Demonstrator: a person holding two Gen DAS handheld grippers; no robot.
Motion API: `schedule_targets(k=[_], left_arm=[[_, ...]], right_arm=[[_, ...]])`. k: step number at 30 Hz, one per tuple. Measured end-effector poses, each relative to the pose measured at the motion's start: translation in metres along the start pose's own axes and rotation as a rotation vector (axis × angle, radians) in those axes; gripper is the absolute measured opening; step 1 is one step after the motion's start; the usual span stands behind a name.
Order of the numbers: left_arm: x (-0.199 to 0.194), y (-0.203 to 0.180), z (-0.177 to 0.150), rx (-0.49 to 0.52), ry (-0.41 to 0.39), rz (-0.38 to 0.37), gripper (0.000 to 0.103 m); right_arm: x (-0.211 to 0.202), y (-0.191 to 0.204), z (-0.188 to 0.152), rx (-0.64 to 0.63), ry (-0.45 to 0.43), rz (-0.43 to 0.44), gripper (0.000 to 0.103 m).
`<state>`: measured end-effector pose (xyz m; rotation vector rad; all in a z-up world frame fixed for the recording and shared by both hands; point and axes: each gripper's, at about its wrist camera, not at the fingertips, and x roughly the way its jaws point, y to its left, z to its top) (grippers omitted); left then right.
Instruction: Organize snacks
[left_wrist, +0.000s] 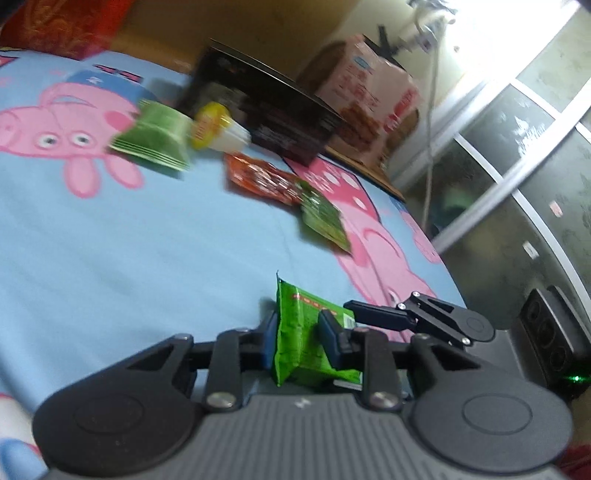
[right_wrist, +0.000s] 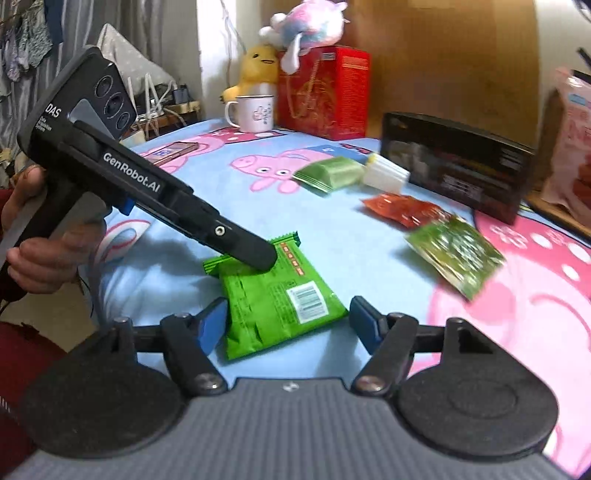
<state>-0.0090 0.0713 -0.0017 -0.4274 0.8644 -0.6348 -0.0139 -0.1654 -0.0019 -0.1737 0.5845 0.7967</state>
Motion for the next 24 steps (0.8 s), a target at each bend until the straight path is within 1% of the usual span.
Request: schedule_targets(k=[3,5,7,9,11,14,15,16,18,20,21,23,24], left_arm=[[0.010,-0.017,-0.007,0.034,0.028,-0.019,0.025],[0.015,-0.026,-0.010,0.065,0.047,-0.029,0.028],[0.016,-0.030,-0.009,0.072,0.063,-0.047,0.028],[0.015,-0.031,-0.005,0.071,0.057,-0.046,0.030],[0.013,-0.032,0.000,0.073,0.043,-0.035,0.032],[0.013,-0.033,0.004,0.055,0.046,-0.039,0.034],[0.014,-0.034,0.004,0.054,0.046,-0.037,0.034],[0.015,-0.036,0.003,0.056,0.046,-0.031,0.037],[0.018,-0.037,0.001,0.055,0.049,-0.017,0.040],[0.024,-0.035,0.000,0.036,0.065,-0.002,0.040],[0.024,-0.034,-0.001,0.030,0.059,-0.007,0.040],[0.024,-0.035,0.000,0.027,0.059,-0.003,0.040],[0.024,-0.035,-0.001,0.029,0.060,-0.001,0.040]], right_arm=[[-0.017,-0.003,-0.014,0.025,-0.011,-0.034,0.075],[-0.029,-0.005,-0.023,0.044,-0.023,-0.087,0.076],[-0.041,-0.010,-0.031,0.083,-0.044,-0.168,0.077],[-0.051,-0.016,-0.035,0.131,-0.065,-0.202,0.077],[-0.059,-0.020,-0.039,0.155,-0.087,-0.204,0.077],[-0.063,-0.017,-0.040,0.135,-0.103,-0.189,0.077],[-0.061,-0.016,-0.039,0.127,-0.104,-0.176,0.077],[-0.058,-0.015,-0.038,0.119,-0.102,-0.160,0.077],[-0.050,-0.011,-0.036,0.097,-0.090,-0.139,0.077],[-0.041,-0.007,-0.035,0.075,-0.069,-0.134,0.076],[-0.036,-0.005,-0.034,0.065,-0.058,-0.132,0.076],[-0.032,0.000,-0.033,0.041,-0.062,-0.134,0.075],[-0.030,0.001,-0.032,0.037,-0.065,-0.125,0.071]])
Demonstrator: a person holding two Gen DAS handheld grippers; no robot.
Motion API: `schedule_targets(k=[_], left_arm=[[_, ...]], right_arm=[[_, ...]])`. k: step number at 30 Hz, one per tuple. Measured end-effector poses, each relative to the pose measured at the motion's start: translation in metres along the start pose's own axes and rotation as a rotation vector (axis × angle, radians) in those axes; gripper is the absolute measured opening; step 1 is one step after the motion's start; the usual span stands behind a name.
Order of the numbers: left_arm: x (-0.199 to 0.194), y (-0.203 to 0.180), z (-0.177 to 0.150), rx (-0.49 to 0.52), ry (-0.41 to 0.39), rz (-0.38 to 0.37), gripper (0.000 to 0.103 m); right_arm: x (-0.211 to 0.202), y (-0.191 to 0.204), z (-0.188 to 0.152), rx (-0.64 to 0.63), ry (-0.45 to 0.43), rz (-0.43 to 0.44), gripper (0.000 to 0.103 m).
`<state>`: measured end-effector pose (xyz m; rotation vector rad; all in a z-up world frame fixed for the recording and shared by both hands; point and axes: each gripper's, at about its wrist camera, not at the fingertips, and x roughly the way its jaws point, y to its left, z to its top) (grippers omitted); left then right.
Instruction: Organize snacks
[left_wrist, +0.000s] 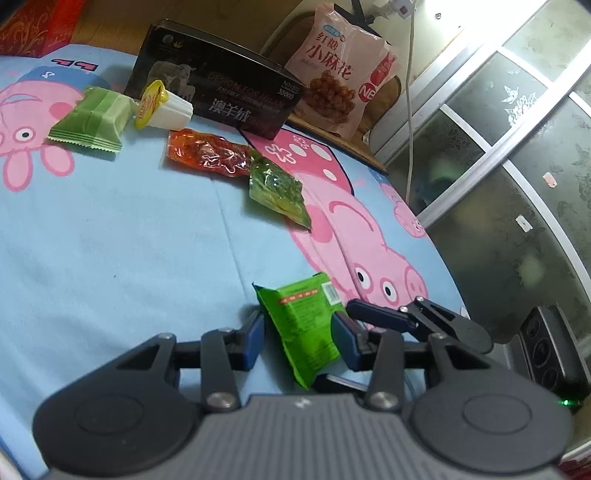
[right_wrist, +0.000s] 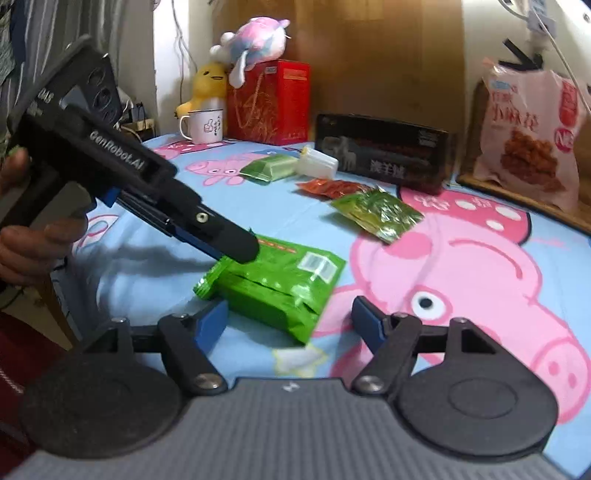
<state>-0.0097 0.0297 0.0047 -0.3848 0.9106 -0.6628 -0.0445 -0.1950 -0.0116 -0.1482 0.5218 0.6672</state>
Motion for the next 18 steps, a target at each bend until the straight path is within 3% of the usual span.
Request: schedule_targets(k=[18], left_arm=[[-0.0014,-0.0015,-0.0028,0.003,-0.013,0.013,0.038]], right_arm=[[0.0021,0.0072,-0.0048,-0.032,-0.038,0.000,0.069]])
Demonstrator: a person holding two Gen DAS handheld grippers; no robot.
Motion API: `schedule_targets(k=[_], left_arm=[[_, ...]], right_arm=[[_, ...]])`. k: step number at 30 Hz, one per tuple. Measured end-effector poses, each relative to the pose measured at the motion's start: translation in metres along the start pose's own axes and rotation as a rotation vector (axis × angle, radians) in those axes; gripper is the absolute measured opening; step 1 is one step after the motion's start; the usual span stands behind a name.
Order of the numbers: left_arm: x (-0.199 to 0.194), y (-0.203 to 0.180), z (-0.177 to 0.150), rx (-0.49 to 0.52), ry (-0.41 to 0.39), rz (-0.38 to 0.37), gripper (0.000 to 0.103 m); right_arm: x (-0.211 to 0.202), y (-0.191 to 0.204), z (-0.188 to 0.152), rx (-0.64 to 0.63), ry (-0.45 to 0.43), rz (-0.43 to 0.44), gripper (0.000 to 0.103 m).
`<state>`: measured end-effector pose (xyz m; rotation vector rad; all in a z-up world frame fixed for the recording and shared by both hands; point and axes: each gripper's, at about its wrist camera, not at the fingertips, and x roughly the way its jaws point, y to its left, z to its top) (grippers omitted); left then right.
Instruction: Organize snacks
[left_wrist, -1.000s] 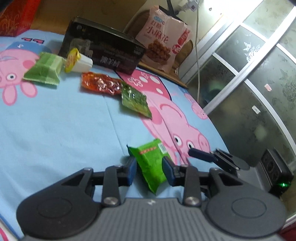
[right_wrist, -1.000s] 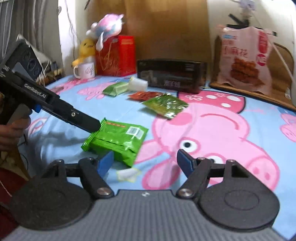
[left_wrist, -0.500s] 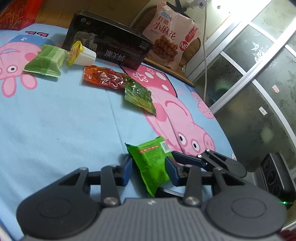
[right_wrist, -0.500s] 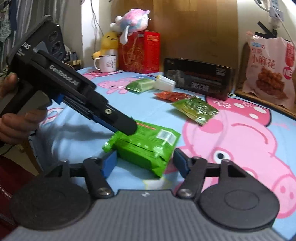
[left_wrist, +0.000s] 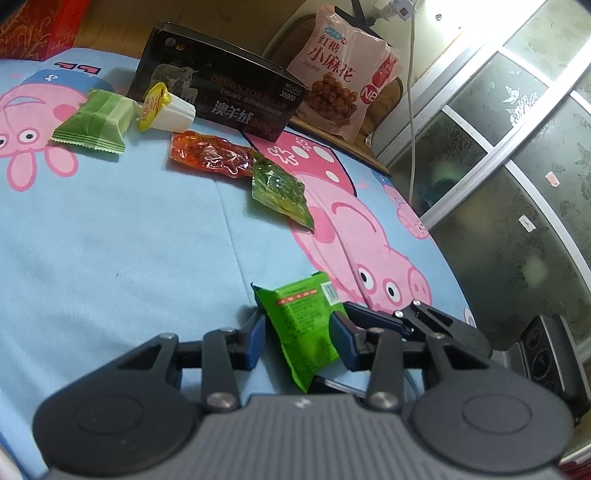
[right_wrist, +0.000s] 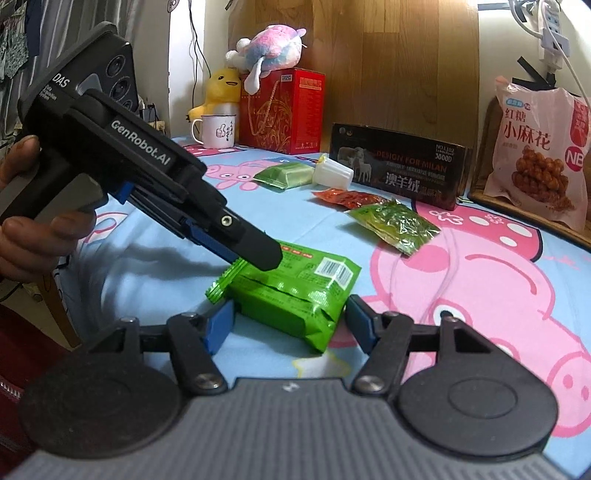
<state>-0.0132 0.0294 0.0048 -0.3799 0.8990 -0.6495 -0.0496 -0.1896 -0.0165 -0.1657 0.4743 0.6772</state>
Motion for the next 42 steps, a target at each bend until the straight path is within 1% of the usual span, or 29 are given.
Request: schedule_targets(k=[9,12,13,15,18,20,22,25,29,32,35,39,42], left_arm=[[0.001,0.004,0.002,-0.007,0.007,-0.022,0.038],[-0.001,0.006,0.002,0.002,0.002,-0.016,0.036],[-0.002,0.006,0.002,0.008,-0.004,-0.007,0.034],[-0.005,0.007,0.001,0.024,-0.019,0.021,0.032],[-0.011,0.015,0.000,0.013,-0.044,0.027,0.031],[-0.017,0.021,-0.001,-0.006,-0.061,0.031,0.031],[-0.024,0.023,0.001,-0.007,-0.081,0.052,0.031],[-0.034,0.024,0.011,0.002,-0.112,0.078,0.029],[-0.041,0.023,0.040,0.025,-0.158,0.078,0.029],[-0.041,0.020,0.074,0.062,-0.192,0.076,0.029],[-0.035,0.015,0.113,0.106,-0.229,0.089,0.029],[-0.022,0.020,0.162,0.120,-0.275,0.102,0.030],[-0.006,0.031,0.199,0.111,-0.295,0.124,0.030]], right_arm=[[0.002,-0.001,0.003,0.001,0.010,0.007,0.068],[0.006,0.000,0.007,0.001,0.022,0.016,0.063],[0.007,0.002,0.010,-0.002,0.028,0.021,0.059],[0.011,0.003,0.015,-0.001,0.037,0.048,0.055],[0.019,0.002,0.021,0.000,0.051,0.080,0.055],[0.025,-0.002,0.026,0.034,0.059,0.114,0.055],[0.031,-0.004,0.033,0.061,0.068,0.149,0.054],[0.041,-0.004,0.043,0.062,0.066,0.171,0.054],[0.049,-0.015,0.063,0.067,0.020,0.171,0.054],[0.054,-0.028,0.085,0.047,-0.031,0.143,0.054],[0.064,-0.046,0.111,0.017,-0.082,0.104,0.053],[0.092,-0.078,0.148,0.013,-0.119,0.069,0.053],[0.122,-0.102,0.171,0.022,-0.115,0.050,0.053]])
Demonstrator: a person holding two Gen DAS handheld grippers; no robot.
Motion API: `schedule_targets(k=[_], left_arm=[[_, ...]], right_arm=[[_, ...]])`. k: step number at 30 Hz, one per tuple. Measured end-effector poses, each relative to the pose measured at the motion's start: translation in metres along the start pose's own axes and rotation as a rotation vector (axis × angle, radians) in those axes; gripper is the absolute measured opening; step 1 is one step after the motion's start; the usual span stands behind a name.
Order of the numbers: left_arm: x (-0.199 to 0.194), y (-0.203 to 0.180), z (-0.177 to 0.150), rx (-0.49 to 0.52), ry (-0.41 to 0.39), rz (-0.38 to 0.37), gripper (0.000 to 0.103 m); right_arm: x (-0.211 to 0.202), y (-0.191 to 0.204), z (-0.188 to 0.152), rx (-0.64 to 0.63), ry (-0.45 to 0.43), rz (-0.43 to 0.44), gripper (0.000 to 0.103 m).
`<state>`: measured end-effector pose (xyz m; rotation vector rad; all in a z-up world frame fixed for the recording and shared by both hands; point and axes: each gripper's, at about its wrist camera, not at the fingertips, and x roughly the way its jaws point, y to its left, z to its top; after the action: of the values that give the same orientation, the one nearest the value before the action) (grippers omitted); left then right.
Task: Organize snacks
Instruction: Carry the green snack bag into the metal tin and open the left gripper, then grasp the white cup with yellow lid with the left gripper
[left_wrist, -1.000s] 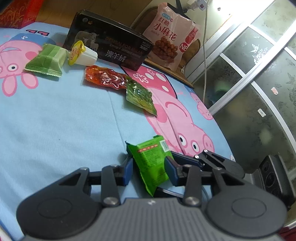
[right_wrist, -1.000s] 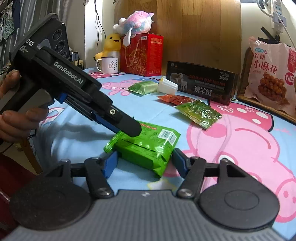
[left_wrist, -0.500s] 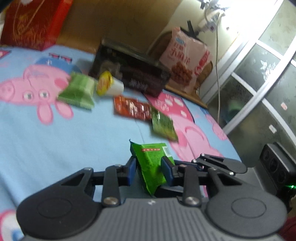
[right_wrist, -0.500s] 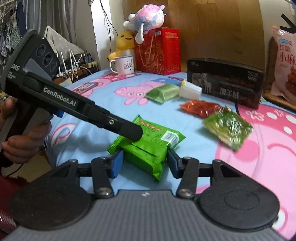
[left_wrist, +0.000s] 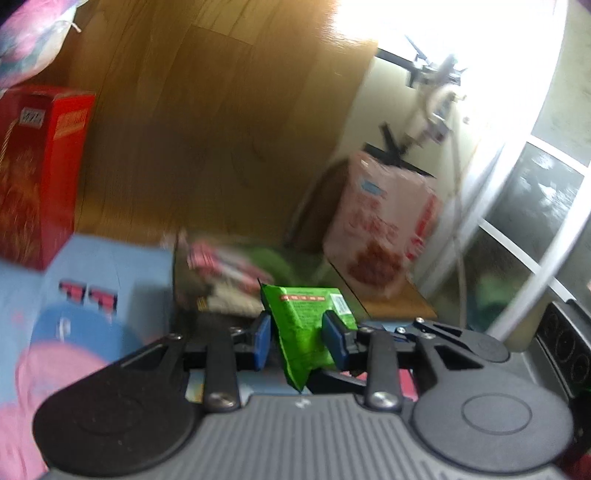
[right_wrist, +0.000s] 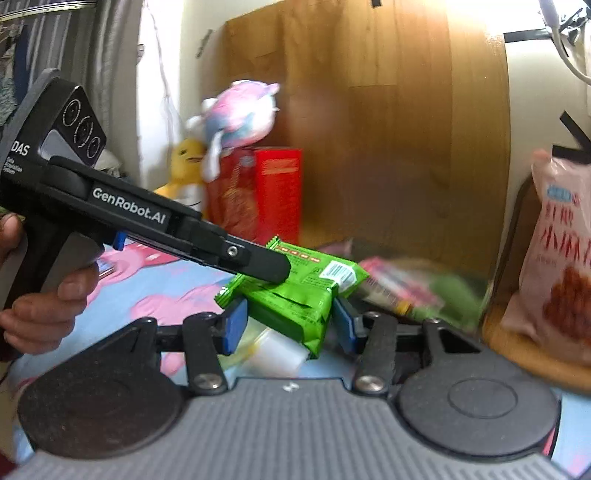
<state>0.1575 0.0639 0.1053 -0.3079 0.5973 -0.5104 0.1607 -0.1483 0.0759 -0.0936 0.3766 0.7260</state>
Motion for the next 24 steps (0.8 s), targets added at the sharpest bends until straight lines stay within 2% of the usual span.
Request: schedule_targets(k=[5,7,8,9,10,15,17,20,24], left_arm=[[0.047,0.022,0.028,-0.010,0.001,0.072,0.032],[0.064,0.029,0.031,-0.016,0.012,0.111,0.037],[0.072,0.031,0.031,-0.014,0.017,0.136,0.039],[0.075,0.034,0.031,-0.012,0.023,0.157,0.041],[0.076,0.036,0.031,-0.013,0.024,0.169,0.041],[0.038,0.048,0.016,-0.067,-0.034,0.099,0.044],[0.022,0.052,0.005,-0.089,-0.026,0.059,0.044],[0.011,0.055,-0.012,-0.111,0.013,0.027,0.046],[0.005,0.060,-0.037,-0.167,0.057,0.033,0.046]], right_arm=[[0.050,-0.028,0.015,0.051,0.050,-0.009,0.053],[0.068,-0.033,0.015,0.065,0.093,-0.017,0.056],[0.075,-0.036,0.015,0.073,0.102,-0.029,0.058],[0.079,-0.037,0.014,0.081,0.109,-0.050,0.066],[0.081,-0.038,0.015,0.085,0.105,-0.060,0.066],[0.042,-0.038,0.011,0.108,0.023,-0.063,0.068],[0.025,-0.032,0.006,0.127,0.024,-0.011,0.068],[0.013,-0.009,-0.010,0.104,0.082,0.081,0.070],[0.032,0.019,-0.027,0.057,0.191,0.093,0.077]])
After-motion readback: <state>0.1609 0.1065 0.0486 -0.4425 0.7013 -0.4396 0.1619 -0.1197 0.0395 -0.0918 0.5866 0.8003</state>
